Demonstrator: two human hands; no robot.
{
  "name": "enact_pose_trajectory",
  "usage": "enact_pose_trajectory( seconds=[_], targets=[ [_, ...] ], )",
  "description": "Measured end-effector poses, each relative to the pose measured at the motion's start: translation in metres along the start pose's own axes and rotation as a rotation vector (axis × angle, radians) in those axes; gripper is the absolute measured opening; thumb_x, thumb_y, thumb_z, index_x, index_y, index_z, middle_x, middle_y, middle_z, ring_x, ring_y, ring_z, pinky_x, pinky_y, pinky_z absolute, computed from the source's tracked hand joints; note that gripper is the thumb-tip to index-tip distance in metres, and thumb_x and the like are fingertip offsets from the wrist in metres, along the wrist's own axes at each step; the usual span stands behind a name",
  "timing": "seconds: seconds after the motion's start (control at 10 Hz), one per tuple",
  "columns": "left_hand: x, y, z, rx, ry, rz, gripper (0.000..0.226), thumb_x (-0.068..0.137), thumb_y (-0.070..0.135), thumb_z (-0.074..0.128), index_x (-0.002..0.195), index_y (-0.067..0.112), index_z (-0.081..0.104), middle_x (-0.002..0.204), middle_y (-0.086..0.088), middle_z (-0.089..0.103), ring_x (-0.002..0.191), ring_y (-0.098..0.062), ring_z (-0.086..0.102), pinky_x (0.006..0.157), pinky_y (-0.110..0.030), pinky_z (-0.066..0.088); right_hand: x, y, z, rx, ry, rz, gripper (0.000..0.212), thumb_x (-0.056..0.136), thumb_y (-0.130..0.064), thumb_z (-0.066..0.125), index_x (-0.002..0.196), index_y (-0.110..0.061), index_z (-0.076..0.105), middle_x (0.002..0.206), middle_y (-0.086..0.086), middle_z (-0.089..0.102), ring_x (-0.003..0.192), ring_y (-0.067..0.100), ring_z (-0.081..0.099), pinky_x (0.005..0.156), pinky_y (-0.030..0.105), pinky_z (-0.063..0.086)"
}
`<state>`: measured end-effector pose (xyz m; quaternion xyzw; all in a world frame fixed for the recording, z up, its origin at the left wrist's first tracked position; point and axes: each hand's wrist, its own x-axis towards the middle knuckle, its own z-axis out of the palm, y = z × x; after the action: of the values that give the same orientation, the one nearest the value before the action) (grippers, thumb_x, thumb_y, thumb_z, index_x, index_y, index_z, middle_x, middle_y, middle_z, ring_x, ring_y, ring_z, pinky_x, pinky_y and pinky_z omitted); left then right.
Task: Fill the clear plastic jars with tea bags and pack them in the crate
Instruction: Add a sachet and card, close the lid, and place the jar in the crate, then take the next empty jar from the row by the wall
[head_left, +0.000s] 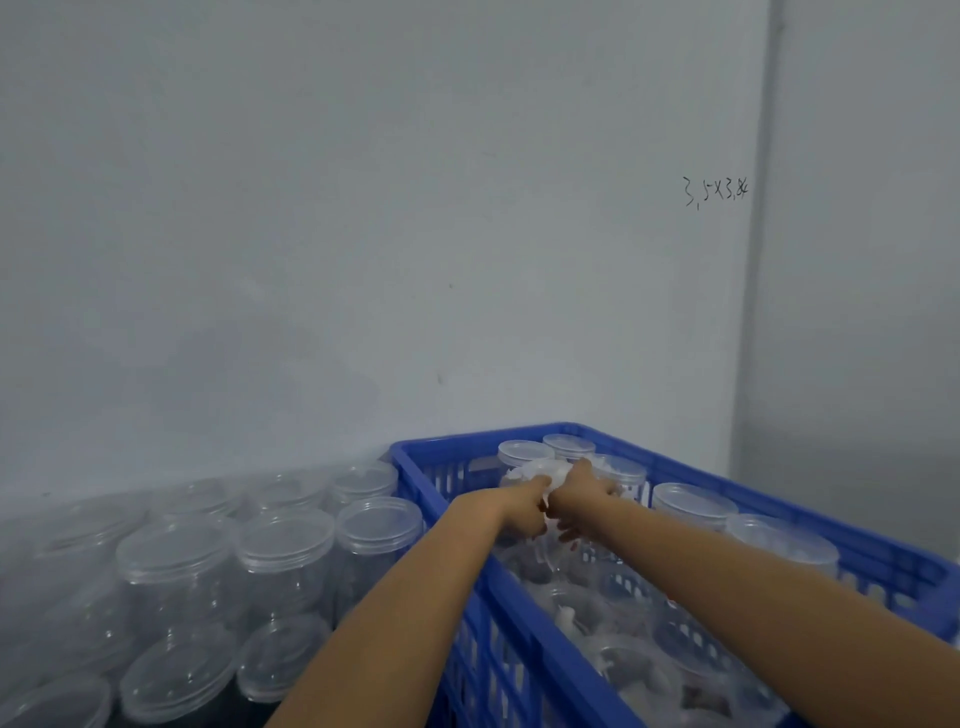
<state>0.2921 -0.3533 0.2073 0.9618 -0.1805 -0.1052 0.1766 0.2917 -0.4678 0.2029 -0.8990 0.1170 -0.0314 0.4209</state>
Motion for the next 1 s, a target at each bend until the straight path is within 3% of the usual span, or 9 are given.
enact_pose_trajectory(
  seconds=[0.1,0.2,0.3,0.4,0.5,0.6,0.7,0.9,1.0],
  targets=[
    [0.002,-0.003,0.001,0.105,-0.070,-0.032,0.080,0.098,0.021,0.047,0.150,0.039,-0.012,0.157,-0.014,0.025,0.136,-0.036,0.037,0.107,-0.047,0.039,0.003,-0.002,0.010,-0.045,0.071,-0.018,0.070,0.093,-0.028,0.048,0.149,-0.009,0.010,0.146,0.026,0.029,0.129,0.045,0.040,0.104,0.052,0.040],
    [0.005,-0.004,0.002,0.169,-0.093,-0.039,0.078,0.100,0.028,0.045,0.151,0.035,-0.013,0.158,-0.013,0.022,0.138,-0.034,0.033,0.112,-0.047,0.033,0.000,-0.007,0.014,-0.071,0.097,0.063,0.073,0.099,-0.037,0.040,0.153,-0.017,-0.004,0.156,0.022,0.015,0.139,0.041,0.029,0.110,0.052,0.034],
    [0.004,-0.005,0.001,0.208,-0.107,-0.019,0.074,0.100,0.026,0.044,0.153,0.031,-0.008,0.160,-0.011,0.016,0.143,-0.035,0.026,0.113,-0.048,0.028,-0.001,-0.011,0.011,0.006,0.077,0.046,0.063,0.100,-0.037,0.039,0.151,-0.009,0.014,0.149,0.024,0.030,0.133,0.039,0.038,0.108,0.047,0.036],
    [-0.002,-0.002,0.002,0.193,-0.051,0.001,0.075,0.100,0.021,0.046,0.153,0.033,-0.005,0.159,-0.012,0.019,0.140,-0.036,0.031,0.112,-0.048,0.033,-0.010,-0.008,0.004,0.164,0.101,0.175,0.060,0.102,-0.037,0.034,0.149,-0.002,0.020,0.145,0.025,0.038,0.130,0.039,0.042,0.106,0.044,0.035],
    [-0.014,0.006,-0.003,0.270,0.312,0.056,0.040,0.097,0.019,0.048,0.137,0.019,0.046,0.130,-0.009,0.057,0.110,-0.026,0.057,0.087,-0.034,0.046,-0.019,-0.012,-0.002,0.512,0.112,0.171,0.060,0.099,-0.018,0.041,0.147,0.001,0.011,0.140,0.028,0.042,0.124,0.041,0.049,0.090,0.042,0.043],
    [-0.034,0.004,-0.011,0.198,0.697,0.088,0.023,0.094,0.016,0.045,0.110,0.018,0.062,0.108,-0.003,0.066,0.095,-0.022,0.059,0.076,-0.031,0.041,-0.035,-0.037,-0.004,0.632,0.156,0.275,0.063,0.103,-0.028,0.035,0.151,-0.002,0.004,0.146,0.027,0.034,0.126,0.040,0.045,0.097,0.044,0.042],
    [-0.057,-0.010,-0.018,0.094,0.850,0.035,0.025,0.090,0.010,0.044,0.104,0.015,0.064,0.108,-0.003,0.068,0.099,-0.023,0.059,0.080,-0.033,0.042,-0.053,-0.053,0.006,0.261,0.052,-0.043,0.052,0.096,-0.008,0.040,0.146,-0.001,0.025,0.133,0.026,0.049,0.106,0.036,0.057,0.081,0.042,0.049],
    [-0.108,-0.062,-0.026,0.165,0.844,-0.134,0.024,0.088,0.013,0.049,0.109,0.016,0.060,0.116,-0.007,0.064,0.108,-0.029,0.057,0.087,-0.034,0.040,-0.099,-0.086,0.034,0.158,0.044,-0.353,0.031,0.087,0.000,0.043,0.117,-0.002,0.051,0.102,0.015,0.062,0.090,0.027,0.059,0.074,0.032,0.044],
    [-0.139,-0.092,-0.026,0.231,0.823,-0.192,0.026,0.091,0.019,0.050,0.116,0.018,0.056,0.122,-0.004,0.061,0.113,-0.027,0.055,0.092,-0.034,0.039,-0.123,-0.106,0.049,0.182,0.037,-0.412,0.027,0.088,-0.001,0.043,0.110,-0.002,0.060,0.108,0.015,0.065,0.097,0.028,0.059,0.080,0.030,0.045]
  ],
)
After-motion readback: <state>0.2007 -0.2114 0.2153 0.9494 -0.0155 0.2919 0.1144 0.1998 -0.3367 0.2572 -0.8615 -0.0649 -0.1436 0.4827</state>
